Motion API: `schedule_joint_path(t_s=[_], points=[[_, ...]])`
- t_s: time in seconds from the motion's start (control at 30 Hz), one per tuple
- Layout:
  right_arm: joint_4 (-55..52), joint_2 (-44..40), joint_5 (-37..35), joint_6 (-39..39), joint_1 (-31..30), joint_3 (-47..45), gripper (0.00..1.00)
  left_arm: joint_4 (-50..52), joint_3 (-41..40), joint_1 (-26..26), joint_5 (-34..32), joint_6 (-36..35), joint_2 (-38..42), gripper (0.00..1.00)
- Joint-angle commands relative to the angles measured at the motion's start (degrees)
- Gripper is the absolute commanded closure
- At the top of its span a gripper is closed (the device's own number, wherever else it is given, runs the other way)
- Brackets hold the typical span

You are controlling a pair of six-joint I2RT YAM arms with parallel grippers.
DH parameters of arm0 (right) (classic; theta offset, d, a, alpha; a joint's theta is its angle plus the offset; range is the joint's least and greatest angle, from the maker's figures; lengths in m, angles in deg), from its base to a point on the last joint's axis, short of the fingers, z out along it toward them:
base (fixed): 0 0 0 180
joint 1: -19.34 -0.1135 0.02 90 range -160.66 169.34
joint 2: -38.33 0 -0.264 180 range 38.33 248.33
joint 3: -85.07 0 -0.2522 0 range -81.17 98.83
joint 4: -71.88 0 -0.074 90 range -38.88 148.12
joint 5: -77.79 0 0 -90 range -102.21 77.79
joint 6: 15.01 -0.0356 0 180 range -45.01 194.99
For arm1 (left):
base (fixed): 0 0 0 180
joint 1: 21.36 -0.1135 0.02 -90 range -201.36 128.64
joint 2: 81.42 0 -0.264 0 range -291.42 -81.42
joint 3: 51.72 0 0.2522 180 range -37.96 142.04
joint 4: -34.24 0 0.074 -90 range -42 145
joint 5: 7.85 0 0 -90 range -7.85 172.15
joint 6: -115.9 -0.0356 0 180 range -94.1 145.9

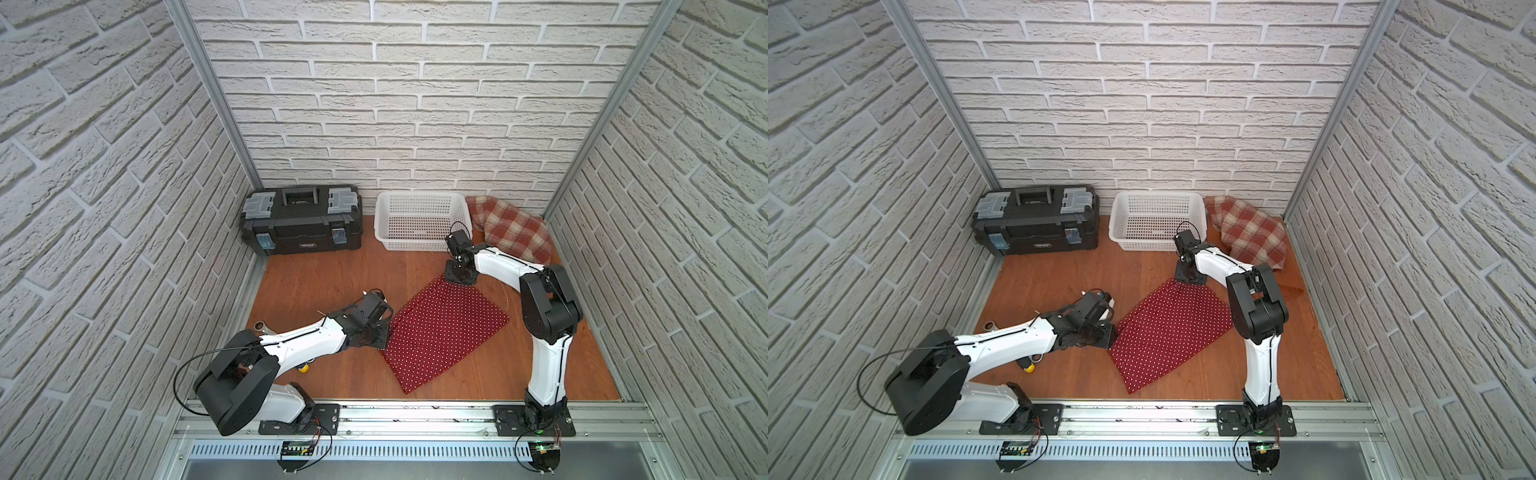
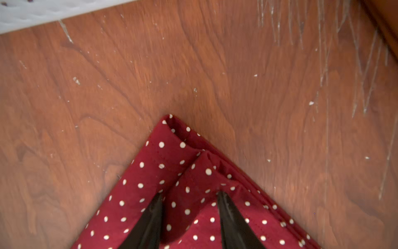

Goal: Roll up the skirts
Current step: Adjust the skirt at the center of the board.

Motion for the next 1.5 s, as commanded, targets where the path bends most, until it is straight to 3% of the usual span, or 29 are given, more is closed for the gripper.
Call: schedule_joint_path(t_s=[0.0, 0.1, 0.3, 0.57, 0.8, 0.9, 1.23, 1.47], points=[[1.85, -0.65, 0.70, -0.95, 0.39, -1.04, 0.71, 3.34, 1.79, 0.24, -0.99, -1.74, 3.36, 0.51], [3.63, -1.23, 1.33, -1.75, 0.44, -2.55, 0.81, 4.31, 1.53, 0.22, -0.62, -1.86, 4.88, 0.49], [3.96, -0.83, 2.48, -1.69, 0.40, -2.63, 0.87, 4.62, 0.52, 1.20, 2.41, -3.35, 5.54, 0.47], [3.44, -0.64, 2.56, -1.35, 0.39, -2.22, 0.92, 2.93, 0.65, 4.82, 3.93, -3.70, 0.77, 0.57], [3.43, -1.65, 2.51, -1.18, 0.31, -2.91, 0.98, 4.24, 1.04, 5.01, 1.22, -3.53, 0.71, 0.81], [3.83, -2.32, 2.44, -1.27, 0.31, -3.82, 0.98, 5.13, 1.86, 5.02, -0.05, -3.52, 1.94, 0.99], [6.14, -10.66, 0.84, -1.75, -0.21, -9.30, 0.98, 5.29, 1.64, 5.54, -0.20, -2.59, 5.78, 1.00], [6.49, -12.93, 1.26, -1.27, -0.91, -8.01, 0.98, 6.70, 0.73, 5.54, -3.51, -1.98, 10.29, 1.00]])
